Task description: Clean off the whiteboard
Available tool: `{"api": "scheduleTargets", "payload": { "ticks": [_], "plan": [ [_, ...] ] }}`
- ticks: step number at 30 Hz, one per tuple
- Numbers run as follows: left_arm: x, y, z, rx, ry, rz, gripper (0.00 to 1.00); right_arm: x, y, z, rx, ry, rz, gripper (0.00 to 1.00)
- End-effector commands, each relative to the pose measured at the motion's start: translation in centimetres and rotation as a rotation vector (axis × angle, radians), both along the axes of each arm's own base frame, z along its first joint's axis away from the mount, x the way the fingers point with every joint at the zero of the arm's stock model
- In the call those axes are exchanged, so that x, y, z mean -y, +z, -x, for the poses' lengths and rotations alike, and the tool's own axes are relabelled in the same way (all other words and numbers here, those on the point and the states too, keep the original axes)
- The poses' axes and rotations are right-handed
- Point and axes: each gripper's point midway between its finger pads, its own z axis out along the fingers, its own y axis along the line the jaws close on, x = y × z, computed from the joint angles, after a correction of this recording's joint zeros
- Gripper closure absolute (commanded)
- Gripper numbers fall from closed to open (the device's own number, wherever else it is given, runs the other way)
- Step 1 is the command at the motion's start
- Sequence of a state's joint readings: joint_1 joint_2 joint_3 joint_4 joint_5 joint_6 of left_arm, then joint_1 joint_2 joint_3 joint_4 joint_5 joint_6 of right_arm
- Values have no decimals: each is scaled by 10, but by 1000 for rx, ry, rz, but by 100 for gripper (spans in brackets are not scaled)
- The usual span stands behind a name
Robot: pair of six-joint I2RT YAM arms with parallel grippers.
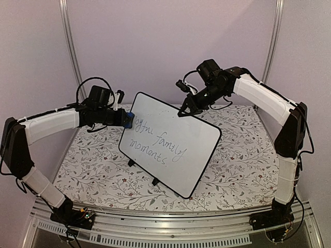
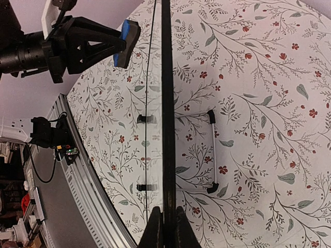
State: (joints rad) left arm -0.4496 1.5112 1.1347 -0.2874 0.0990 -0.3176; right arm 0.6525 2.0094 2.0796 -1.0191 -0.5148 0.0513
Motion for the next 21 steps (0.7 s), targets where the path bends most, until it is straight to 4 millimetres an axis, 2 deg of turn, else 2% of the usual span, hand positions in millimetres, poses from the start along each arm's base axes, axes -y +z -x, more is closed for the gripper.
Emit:
{"api": "scheduleTargets", "payload": {
  "ticks": [1, 7, 21],
  "plan": [
    [10, 5, -14, 32, -10, 11, 100, 6, -20, 5, 29, 18, 93, 100],
    [14, -4, -22, 13, -13, 32, 100, 7, -19, 5, 28, 18, 95, 100],
    [6, -42, -11, -46, 2, 69, 100, 7, -18, 6, 31, 18, 91, 100]
  ]
}}
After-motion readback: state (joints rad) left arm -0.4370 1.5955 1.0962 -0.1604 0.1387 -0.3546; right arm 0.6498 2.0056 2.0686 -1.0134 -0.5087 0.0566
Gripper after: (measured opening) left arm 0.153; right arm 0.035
